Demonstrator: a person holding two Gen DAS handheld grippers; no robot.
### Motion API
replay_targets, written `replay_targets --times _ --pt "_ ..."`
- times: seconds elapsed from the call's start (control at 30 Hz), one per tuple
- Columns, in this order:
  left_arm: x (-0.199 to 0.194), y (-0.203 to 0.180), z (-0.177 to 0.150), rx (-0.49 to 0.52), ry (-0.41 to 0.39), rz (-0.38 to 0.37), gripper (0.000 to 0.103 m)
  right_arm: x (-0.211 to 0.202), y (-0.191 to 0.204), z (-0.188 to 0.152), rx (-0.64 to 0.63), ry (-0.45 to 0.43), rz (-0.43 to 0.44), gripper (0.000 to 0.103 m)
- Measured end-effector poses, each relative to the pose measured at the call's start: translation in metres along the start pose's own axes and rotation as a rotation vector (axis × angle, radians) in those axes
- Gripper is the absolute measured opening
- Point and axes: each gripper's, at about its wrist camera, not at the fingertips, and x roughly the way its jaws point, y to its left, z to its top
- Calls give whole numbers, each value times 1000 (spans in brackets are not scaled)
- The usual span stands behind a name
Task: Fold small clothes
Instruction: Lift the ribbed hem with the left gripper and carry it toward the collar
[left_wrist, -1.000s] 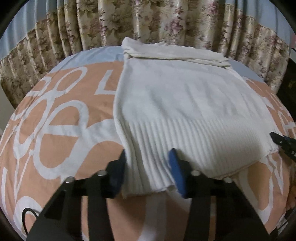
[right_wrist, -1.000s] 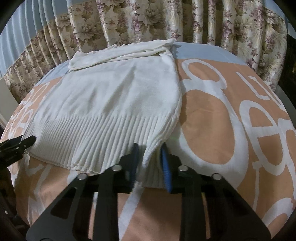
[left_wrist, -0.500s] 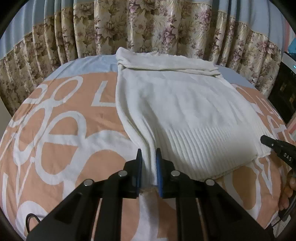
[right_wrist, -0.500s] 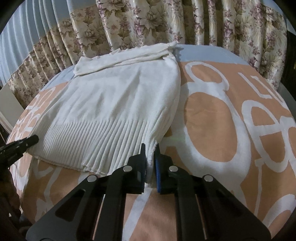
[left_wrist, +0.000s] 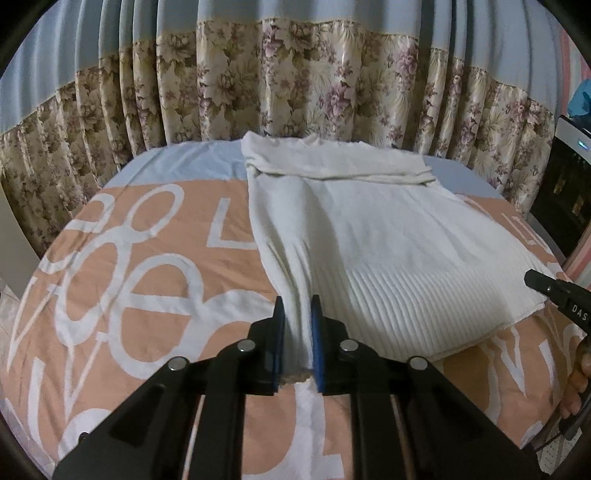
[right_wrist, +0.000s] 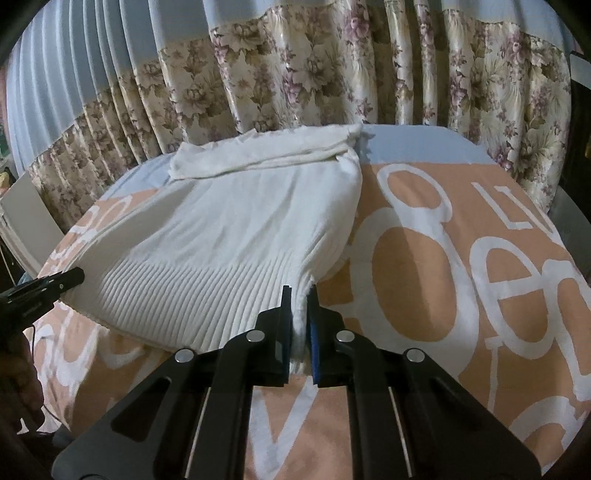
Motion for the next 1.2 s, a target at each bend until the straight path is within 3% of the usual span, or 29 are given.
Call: replay_targets --times 0.33,0.7,0.97,1.2 --pt "-33 3 -5 -20 -8 -10 13 -37 7 -3 13 -28 21 8" --pt "-76 1 -6 -11 -90 -3 13 -81 19 -6 2 -94 15 8" --pt "-91 4 20 -35 -172 8 13 -100 28 16 -35 -177 3 8" --pt "-71 8 54 -66 -193 -6 13 -83 23 43 -21 -162 26 8"
